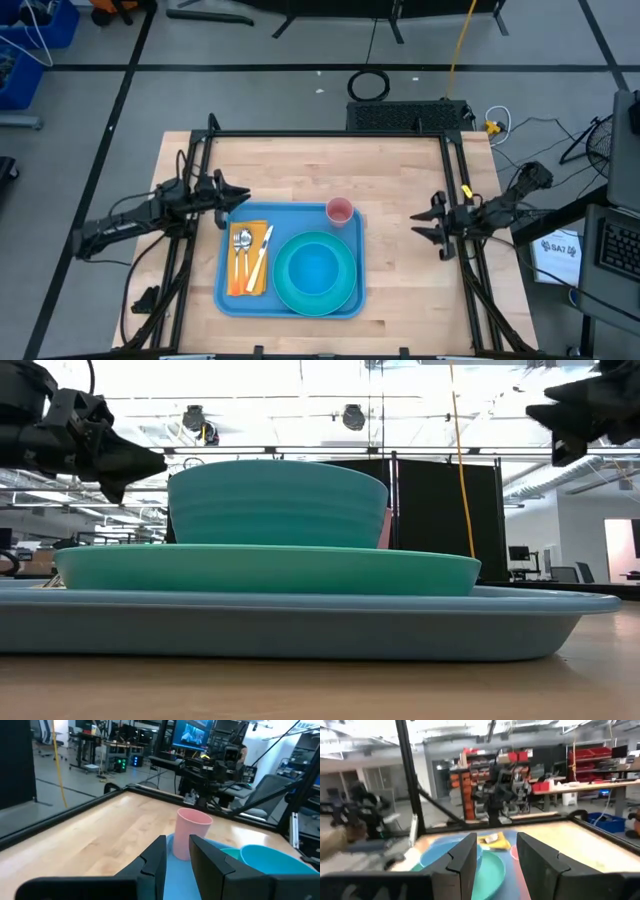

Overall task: Set up tray
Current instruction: Return to Home Position

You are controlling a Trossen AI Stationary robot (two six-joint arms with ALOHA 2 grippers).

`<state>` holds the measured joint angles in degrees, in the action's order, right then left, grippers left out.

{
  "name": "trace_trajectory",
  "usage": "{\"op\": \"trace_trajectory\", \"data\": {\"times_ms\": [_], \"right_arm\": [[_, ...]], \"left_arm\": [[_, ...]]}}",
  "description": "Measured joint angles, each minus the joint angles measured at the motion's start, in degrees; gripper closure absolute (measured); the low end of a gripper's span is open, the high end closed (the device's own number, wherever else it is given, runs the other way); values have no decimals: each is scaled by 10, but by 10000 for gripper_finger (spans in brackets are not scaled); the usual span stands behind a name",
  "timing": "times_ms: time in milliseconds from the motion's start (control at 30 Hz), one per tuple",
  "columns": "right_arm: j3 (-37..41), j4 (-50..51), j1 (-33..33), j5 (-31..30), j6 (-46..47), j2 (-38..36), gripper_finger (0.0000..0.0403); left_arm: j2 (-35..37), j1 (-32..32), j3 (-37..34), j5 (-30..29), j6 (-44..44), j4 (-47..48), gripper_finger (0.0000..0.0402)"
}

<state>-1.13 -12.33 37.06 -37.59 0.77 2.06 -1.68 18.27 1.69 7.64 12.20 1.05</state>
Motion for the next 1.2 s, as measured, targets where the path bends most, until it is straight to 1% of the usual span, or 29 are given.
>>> {"op": "trace_trajectory", "data": {"times_ms": [133, 200, 300, 400, 500, 567, 667, 800, 1000, 1200], "right_arm": [[0, 4, -59, 50, -24, 0, 273], [1, 10, -93, 96, -28, 0, 273], [1, 37, -152, 175, -7, 0, 276], [1, 75, -212, 244, 15, 1, 288], [1, 74, -264, 316, 14, 1, 307], [2, 64, -291, 347, 13, 1, 320], [2, 62, -312, 349, 11, 1, 336], [2, 59, -318, 349, 5, 1, 352], [2, 56, -318, 348, 31, 1, 368], [2, 57, -318, 348, 31, 1, 367]], "left_arm": [[-14, 20, 0, 44, 0, -6, 314], [-21, 29, 0, 66, 0, -9, 314], [-35, 37, 0, 92, 0, -12, 314], [-51, 42, 0, 113, 0, -13, 314], [-66, 42, 0, 119, 0, -13, 314], [-75, 43, 0, 116, 0, -13, 314], [-85, 42, 0, 94, -2, -12, 314], [-98, 42, 0, 59, -5, -10, 314], [-109, 42, 0, 58, -5, -10, 314], [-109, 42, 0, 58, -5, -12, 314]]}}
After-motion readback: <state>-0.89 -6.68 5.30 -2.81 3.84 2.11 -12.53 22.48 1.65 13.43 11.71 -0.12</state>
